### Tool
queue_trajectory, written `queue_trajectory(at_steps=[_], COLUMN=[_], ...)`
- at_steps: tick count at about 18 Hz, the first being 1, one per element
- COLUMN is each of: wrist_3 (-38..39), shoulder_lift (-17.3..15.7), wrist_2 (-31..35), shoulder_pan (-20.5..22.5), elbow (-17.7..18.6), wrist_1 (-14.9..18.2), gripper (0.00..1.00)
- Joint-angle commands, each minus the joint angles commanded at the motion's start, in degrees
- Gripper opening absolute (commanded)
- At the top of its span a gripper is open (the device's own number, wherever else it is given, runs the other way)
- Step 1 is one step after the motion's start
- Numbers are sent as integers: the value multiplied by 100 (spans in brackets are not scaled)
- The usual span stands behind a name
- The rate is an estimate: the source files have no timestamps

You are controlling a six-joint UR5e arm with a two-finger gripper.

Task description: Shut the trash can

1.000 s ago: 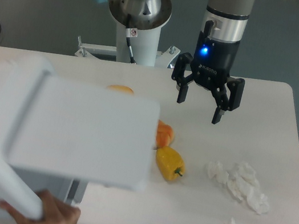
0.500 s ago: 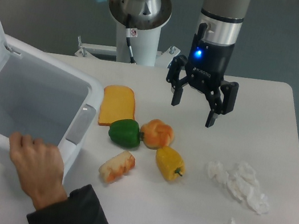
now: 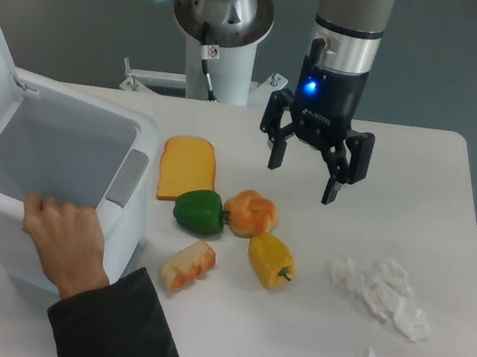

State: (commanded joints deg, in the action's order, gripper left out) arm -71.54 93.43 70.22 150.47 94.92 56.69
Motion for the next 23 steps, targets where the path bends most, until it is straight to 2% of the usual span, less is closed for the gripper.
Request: queue_trajectory(at_steps=[11,13,17,23], wrist_3=[0,-9,-17,-79], shoulder_lift=[105,210,202,220], wrist_2=[-9,-18,17,9], shoulder_pan=[-44,-105,-141,-123], elbow=[-18,-44,-246,-211], wrist_1=[0,0,0,-9], gripper=[100,100,100,100])
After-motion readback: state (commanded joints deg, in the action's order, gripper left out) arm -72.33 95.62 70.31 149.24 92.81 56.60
